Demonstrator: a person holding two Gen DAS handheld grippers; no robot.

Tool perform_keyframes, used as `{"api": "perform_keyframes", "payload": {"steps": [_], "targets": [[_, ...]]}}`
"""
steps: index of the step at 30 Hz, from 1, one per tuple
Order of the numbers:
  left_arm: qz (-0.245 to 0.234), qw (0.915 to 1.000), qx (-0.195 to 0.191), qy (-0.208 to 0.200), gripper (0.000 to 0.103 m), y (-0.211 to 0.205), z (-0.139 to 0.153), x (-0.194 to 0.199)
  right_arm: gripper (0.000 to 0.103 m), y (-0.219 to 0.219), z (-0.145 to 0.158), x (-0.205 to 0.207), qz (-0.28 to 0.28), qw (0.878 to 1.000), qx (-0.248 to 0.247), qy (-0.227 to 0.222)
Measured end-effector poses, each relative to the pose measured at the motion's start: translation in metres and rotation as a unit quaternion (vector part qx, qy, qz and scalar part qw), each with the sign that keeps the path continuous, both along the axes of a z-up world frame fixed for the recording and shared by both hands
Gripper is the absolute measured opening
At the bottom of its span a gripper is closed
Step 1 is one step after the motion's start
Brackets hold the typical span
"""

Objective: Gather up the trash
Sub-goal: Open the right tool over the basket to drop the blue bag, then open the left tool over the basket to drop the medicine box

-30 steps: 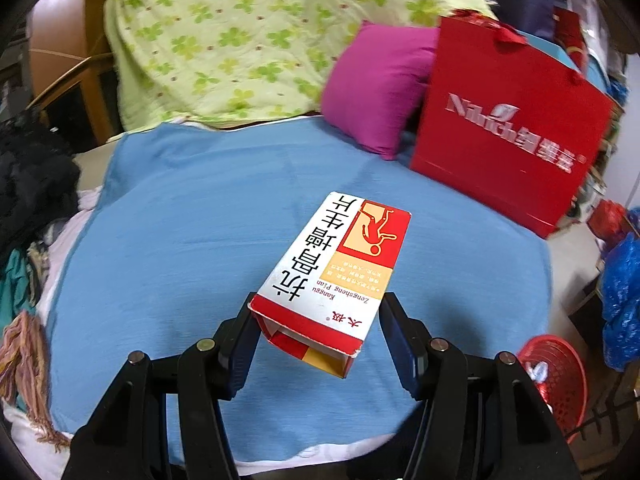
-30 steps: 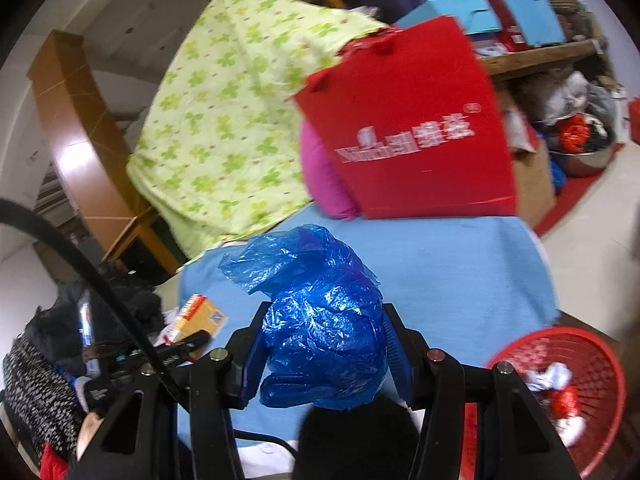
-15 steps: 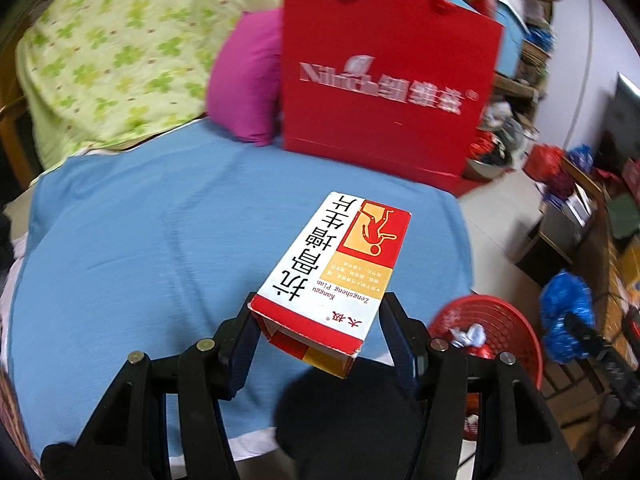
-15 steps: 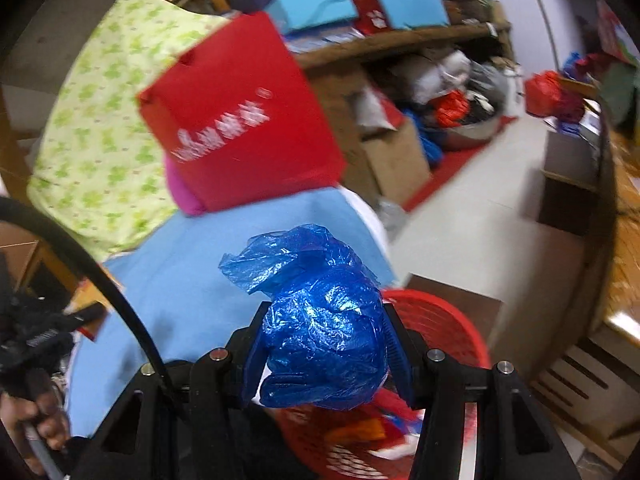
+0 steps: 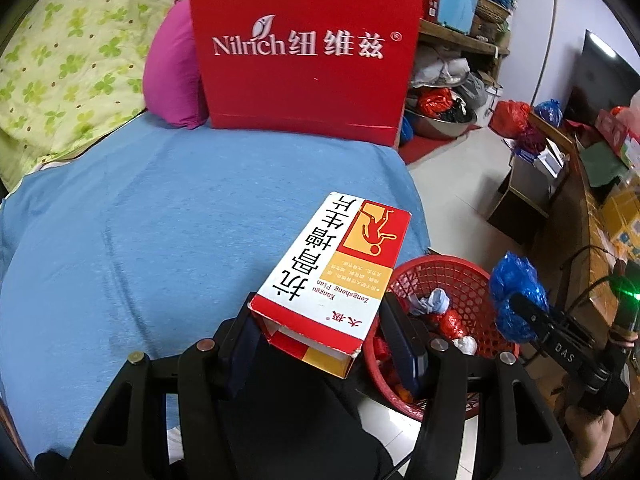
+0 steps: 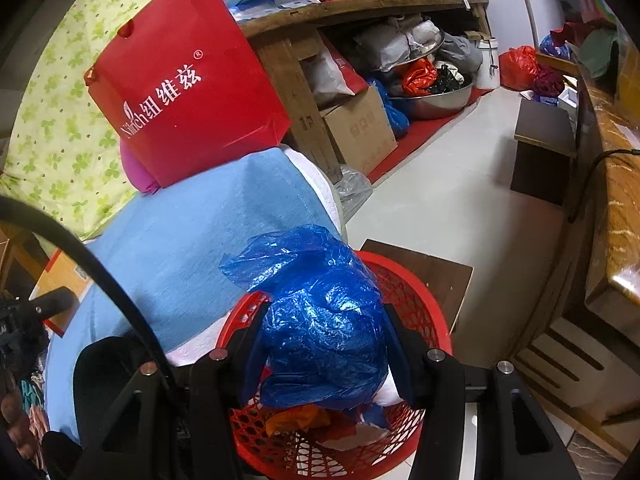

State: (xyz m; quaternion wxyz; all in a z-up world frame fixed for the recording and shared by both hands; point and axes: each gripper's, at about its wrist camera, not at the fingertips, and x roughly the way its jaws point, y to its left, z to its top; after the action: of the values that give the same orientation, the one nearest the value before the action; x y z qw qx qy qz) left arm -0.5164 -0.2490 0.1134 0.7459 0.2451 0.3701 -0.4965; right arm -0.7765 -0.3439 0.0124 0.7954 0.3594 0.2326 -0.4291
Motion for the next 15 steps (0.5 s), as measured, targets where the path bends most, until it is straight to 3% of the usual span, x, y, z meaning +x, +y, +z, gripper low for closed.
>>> {"api": "perform_keyframes", "payload": {"steps": [6, 10, 15], "targets": [[-0.007, 1.0000, 0.005, -0.001, 0.061, -0.002, -0.001, -0.005, 0.058, -0.006, -0.004, 0.004, -0.009, 1.000, 0.007, 0.013], [-0.013, 0.9998, 0.011, 0.002, 0.061, -0.006, -0.004, -0.007, 0.072, -0.011, -0.013, 0.011, -0.003, 0.999, 0.027, 0.040], [-0.017, 0.9997, 0.018, 0.007, 0.061, -0.009, -0.010, -0.006, 0.075, -0.008, -0.006, 0.010, -0.010, 0.999, 0.019, 0.048]]}}
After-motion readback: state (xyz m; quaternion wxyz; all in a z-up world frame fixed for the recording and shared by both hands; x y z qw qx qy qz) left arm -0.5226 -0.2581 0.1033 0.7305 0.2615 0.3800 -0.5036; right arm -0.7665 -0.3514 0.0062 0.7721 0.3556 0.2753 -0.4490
